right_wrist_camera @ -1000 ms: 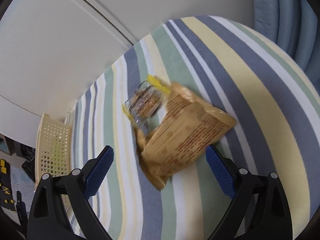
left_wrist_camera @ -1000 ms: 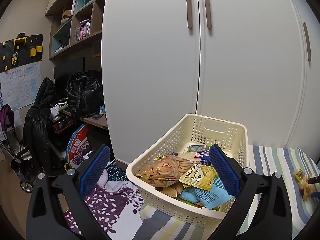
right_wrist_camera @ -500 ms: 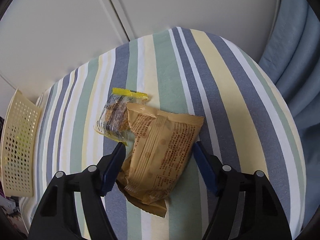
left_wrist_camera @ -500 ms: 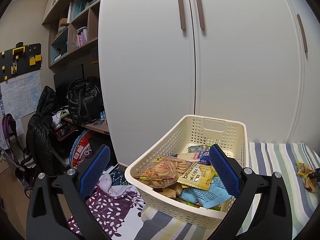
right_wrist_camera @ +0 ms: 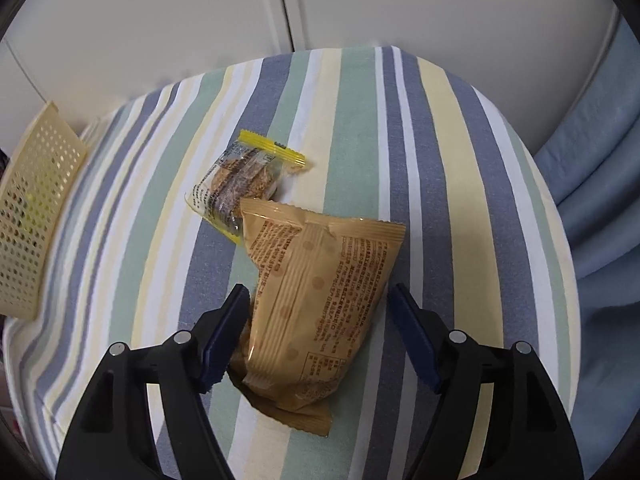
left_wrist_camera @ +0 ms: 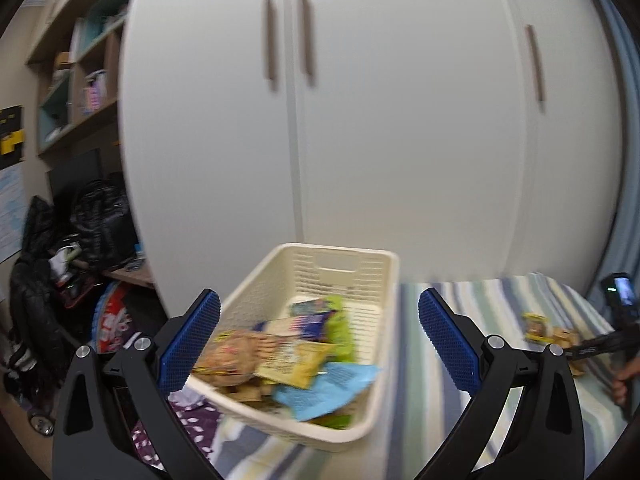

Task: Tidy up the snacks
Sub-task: 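Grasp the brown pastry packet with the right tool and lift it, then grasp the small clear cookie packet with yellow ends using the left tool, then carry the cookie packet to the basket with the left tool while the right tool carries the pastry packet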

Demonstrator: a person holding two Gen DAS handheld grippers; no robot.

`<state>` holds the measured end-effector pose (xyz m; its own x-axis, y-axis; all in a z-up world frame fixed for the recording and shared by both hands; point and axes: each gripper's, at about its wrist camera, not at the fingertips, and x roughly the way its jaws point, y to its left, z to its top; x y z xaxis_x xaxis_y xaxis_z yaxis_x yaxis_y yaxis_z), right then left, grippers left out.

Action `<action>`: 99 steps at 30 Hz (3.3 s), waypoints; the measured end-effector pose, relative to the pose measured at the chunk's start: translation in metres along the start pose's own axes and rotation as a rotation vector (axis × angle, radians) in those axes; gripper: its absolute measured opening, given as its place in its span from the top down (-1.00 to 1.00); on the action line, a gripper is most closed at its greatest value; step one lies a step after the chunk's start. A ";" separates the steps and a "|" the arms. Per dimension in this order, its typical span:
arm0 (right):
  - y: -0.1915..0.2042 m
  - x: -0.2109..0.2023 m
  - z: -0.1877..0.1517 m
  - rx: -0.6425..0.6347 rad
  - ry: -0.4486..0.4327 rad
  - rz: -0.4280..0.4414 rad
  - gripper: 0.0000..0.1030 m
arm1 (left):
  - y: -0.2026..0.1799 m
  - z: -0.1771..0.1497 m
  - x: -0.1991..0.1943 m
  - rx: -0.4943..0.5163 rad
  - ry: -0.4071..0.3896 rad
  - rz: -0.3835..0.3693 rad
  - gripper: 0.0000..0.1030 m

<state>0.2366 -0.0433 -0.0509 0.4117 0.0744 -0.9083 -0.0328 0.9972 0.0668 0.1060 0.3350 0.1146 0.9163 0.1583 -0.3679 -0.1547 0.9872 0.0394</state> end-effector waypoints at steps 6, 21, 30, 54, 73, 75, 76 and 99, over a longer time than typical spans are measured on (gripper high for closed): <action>0.010 0.002 0.001 -0.066 -0.010 -0.024 -0.27 | -0.051 0.010 0.022 0.031 0.088 -0.196 -0.95; -0.038 -0.045 -0.010 0.081 -0.226 0.018 0.00 | -0.196 -0.008 0.110 0.187 0.317 -0.415 -0.95; -0.069 -0.057 -0.003 0.175 -0.277 0.035 0.00 | -0.260 -0.034 0.167 0.214 0.502 -0.509 -0.95; -0.074 -0.056 -0.005 0.238 -0.289 0.083 0.00 | -0.329 -0.086 0.217 0.383 0.640 -0.532 -0.04; -0.077 -0.056 -0.008 0.263 -0.311 0.143 0.00 | -0.289 -0.066 0.192 0.325 0.571 -0.530 0.47; -0.077 -0.055 -0.008 0.266 -0.308 0.148 0.00 | -0.287 -0.068 0.194 0.328 0.587 -0.527 0.38; -0.078 -0.054 -0.007 0.267 -0.306 0.151 0.00 | -0.286 -0.069 0.194 0.327 0.592 -0.528 0.17; -0.071 -0.056 -0.010 0.260 -0.330 0.241 0.01 | -0.255 -0.066 0.168 0.301 0.504 -0.491 0.22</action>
<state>0.2064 -0.1188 -0.0087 0.6886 0.2580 -0.6777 0.0491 0.9158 0.3985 0.2753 0.1083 -0.0184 0.5634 -0.2572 -0.7852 0.4001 0.9164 -0.0130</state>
